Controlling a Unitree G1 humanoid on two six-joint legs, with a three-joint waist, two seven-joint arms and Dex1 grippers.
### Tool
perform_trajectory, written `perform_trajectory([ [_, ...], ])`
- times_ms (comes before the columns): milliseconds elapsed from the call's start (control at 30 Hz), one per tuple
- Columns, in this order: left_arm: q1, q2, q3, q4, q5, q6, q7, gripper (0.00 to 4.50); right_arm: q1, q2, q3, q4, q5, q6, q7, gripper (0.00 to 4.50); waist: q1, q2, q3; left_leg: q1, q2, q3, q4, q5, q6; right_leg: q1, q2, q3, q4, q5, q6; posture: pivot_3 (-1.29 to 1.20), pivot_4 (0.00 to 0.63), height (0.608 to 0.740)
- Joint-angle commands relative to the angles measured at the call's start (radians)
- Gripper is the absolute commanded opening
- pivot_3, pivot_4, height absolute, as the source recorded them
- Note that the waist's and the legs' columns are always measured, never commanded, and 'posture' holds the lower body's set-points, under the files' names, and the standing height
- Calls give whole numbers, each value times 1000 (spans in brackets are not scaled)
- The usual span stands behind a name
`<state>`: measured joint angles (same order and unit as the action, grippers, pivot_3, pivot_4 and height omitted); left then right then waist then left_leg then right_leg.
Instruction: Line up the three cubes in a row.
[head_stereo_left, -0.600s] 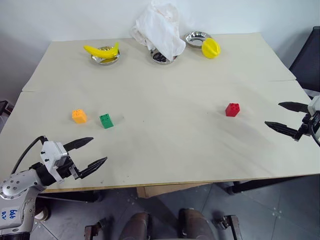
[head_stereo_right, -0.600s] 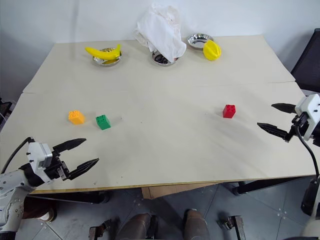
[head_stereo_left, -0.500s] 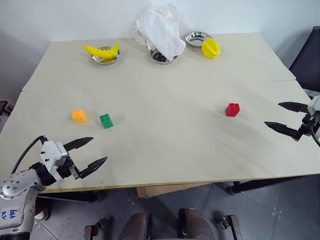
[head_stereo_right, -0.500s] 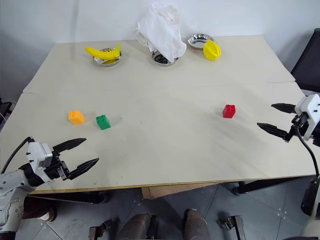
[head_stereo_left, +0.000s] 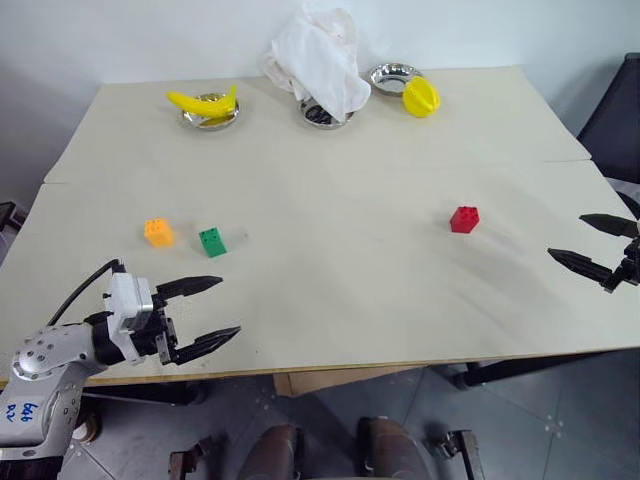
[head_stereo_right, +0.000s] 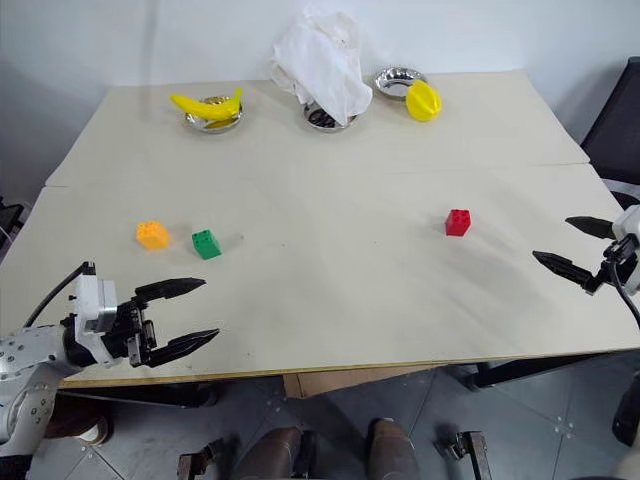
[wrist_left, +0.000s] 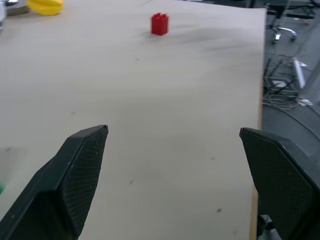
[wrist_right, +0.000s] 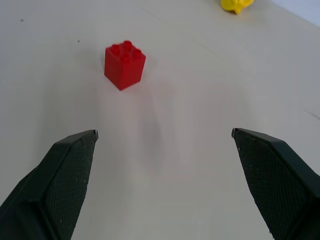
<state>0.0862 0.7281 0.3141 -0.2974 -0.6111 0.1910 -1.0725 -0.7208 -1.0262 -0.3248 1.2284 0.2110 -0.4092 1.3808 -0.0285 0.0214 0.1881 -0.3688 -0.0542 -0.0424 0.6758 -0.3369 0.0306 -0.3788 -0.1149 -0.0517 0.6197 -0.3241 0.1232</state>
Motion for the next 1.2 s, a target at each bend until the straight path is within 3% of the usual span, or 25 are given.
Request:
perform_trajectory([
  [33, -1, 15, 17, -17, -22, 16, -6, 4486, -29, 16, 1, -65, 21, 21, 26, 4500, -3, 0, 0, 0, 0, 1, 0, 0, 0, 0, 0, 0, 0, 0, 0, 0, 150, 740],
  [467, -36, 4, 0, 39, 9, 4, -12, 4486, -315, 177, 265, 14, -257, 149, -269, 4500, 17, 1, 0, -2, -1, -2, 4, 0, 0, -2, 0, 1, 1, 0, 0, 0, 150, 740],
  [933, -33, 5, 17, 31, 7, 4, -2, 4486, -409, 271, 344, 90, -372, 107, -356, 4500, -1, 1, 0, -3, -1, -1, 4, 0, 0, -5, 0, 1, 6, 0, 0, 0, 150, 740],
  [1200, -1, 11, 40, 14, 6, -1, 5, 4486, -426, 306, 342, 104, -371, 158, -270, 4500, 0, 1, 0, -3, -1, -1, 4, 0, 0, -4, 0, 1, 7, 0, 0, 0, 150, 740],
])
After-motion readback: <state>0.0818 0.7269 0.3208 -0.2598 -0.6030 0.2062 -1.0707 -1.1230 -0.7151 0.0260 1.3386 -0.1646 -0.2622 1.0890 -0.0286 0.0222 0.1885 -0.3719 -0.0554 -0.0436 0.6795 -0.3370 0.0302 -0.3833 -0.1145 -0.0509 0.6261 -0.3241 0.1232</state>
